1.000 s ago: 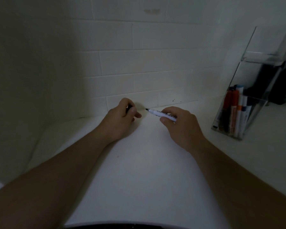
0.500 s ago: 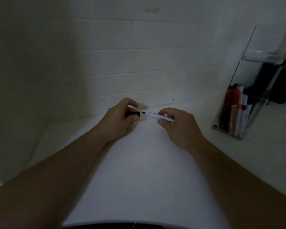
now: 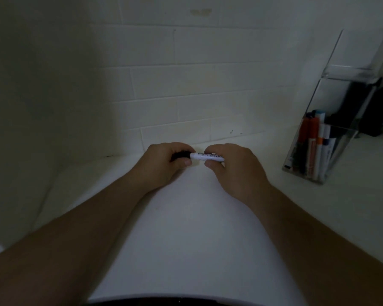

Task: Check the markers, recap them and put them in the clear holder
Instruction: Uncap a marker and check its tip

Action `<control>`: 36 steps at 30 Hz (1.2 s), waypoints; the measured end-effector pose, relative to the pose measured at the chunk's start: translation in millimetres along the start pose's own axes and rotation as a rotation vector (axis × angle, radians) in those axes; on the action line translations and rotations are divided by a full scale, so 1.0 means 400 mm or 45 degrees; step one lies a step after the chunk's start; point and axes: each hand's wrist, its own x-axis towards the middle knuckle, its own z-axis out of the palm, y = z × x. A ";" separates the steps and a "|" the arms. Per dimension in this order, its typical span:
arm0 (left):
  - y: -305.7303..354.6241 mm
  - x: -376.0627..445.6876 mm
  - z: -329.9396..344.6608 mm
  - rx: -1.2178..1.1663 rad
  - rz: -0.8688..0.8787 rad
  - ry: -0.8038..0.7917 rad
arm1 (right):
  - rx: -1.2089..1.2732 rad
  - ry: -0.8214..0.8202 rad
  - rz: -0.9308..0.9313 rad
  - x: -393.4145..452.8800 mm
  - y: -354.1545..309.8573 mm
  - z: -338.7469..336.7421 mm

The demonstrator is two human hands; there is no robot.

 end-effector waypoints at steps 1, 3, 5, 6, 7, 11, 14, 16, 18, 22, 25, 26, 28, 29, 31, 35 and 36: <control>-0.001 0.003 0.005 0.061 0.021 -0.008 | 0.006 0.018 -0.008 0.000 -0.004 0.000; -0.003 0.009 0.017 0.194 0.045 -0.041 | -0.029 0.025 -0.022 0.000 -0.008 -0.001; -0.004 0.011 0.027 0.283 0.080 -0.071 | -0.093 0.011 -0.025 0.001 -0.003 -0.004; -0.004 0.010 0.030 0.307 0.106 -0.080 | -0.113 0.011 -0.027 0.001 0.001 -0.006; -0.002 0.008 0.029 0.316 0.124 -0.089 | -0.119 0.011 -0.028 0.002 0.005 -0.006; 0.013 0.003 0.028 0.326 0.157 -0.154 | -0.111 -0.017 -0.067 0.005 0.009 -0.015; 0.019 0.001 0.027 0.350 0.189 -0.144 | -0.089 -0.012 -0.079 0.001 -0.003 -0.026; 0.016 0.005 0.026 0.367 0.192 -0.123 | -0.062 -0.006 -0.052 0.000 -0.010 -0.027; 0.013 0.008 0.027 0.381 0.200 -0.096 | -0.046 0.003 -0.029 0.002 -0.016 -0.025; 0.004 0.005 0.029 0.423 0.216 -0.085 | 0.042 -0.060 0.020 -0.002 -0.019 -0.022; 0.004 -0.002 0.040 0.369 0.218 -0.095 | 0.104 -0.120 0.061 -0.004 -0.013 -0.015; 0.011 -0.003 0.042 0.353 0.213 -0.111 | 0.028 -0.131 0.060 -0.006 -0.015 -0.016; 0.025 -0.005 0.043 0.302 0.200 -0.122 | -0.326 -0.114 -0.015 -0.008 -0.026 -0.017; 0.031 -0.005 0.038 0.222 0.172 -0.088 | -0.437 -0.095 -0.055 -0.005 -0.036 -0.023; 0.046 -0.007 0.020 -0.029 0.052 0.033 | -0.392 -0.095 -0.065 0.006 -0.051 -0.043; 0.098 -0.017 0.022 -0.260 -0.038 0.130 | 0.081 0.023 0.012 0.021 -0.046 -0.146; 0.117 -0.019 0.033 -0.236 0.007 0.109 | 0.162 0.105 0.029 0.018 -0.041 -0.188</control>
